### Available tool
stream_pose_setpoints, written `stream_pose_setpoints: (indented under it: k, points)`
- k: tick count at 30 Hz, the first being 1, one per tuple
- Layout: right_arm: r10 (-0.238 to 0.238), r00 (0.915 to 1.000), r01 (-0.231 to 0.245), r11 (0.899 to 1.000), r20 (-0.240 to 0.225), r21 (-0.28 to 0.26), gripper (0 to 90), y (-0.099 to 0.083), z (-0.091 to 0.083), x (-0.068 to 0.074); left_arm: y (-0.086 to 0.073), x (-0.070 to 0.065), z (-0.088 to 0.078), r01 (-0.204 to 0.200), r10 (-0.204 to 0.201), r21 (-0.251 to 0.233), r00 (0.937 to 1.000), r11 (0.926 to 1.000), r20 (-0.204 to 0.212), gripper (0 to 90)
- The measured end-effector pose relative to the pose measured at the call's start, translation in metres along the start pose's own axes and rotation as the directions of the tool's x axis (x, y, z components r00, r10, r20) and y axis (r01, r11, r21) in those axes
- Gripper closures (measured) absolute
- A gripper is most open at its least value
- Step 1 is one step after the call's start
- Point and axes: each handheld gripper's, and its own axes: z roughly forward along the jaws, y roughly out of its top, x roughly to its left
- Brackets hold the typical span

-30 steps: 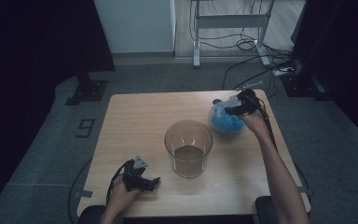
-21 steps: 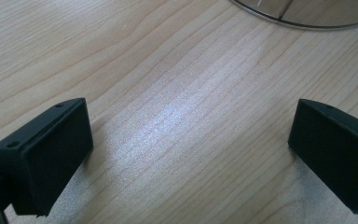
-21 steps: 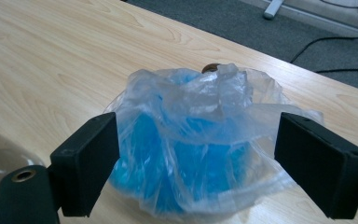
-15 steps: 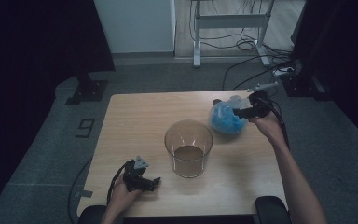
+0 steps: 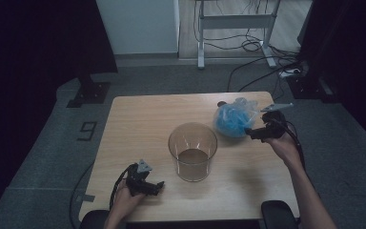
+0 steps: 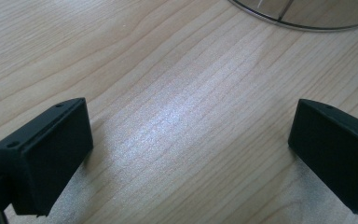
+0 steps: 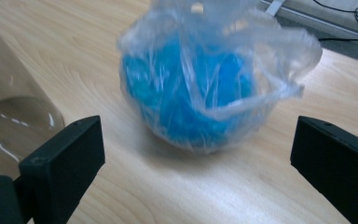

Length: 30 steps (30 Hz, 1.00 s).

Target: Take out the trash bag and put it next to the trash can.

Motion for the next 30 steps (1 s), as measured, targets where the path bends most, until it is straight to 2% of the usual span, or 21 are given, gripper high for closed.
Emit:
stream_pose_setpoints:
  k: [12,20,30]
  points:
    - [0.010,0.9999,-0.010,1.000,0.012,-0.010,2.2,-0.039,0.010,0.006,0.000,0.000,0.000,-0.001,0.001,0.001,1.0000,1.0000,0.000,0.0]
    - [0.033,0.9993,-0.033,0.999,0.016,0.010,2.2,-0.066,0.023,0.010,0.000,0.000,0.000,0.001,-0.001,-0.001,1.0000,1.0000,-0.001,0.0]
    - [0.055,0.9983,-0.056,0.997,0.019,0.044,2.3,-0.096,0.041,0.021,0.000,0.000,0.000,-0.002,0.002,0.002,1.0000,1.0000,-0.002,0.0]
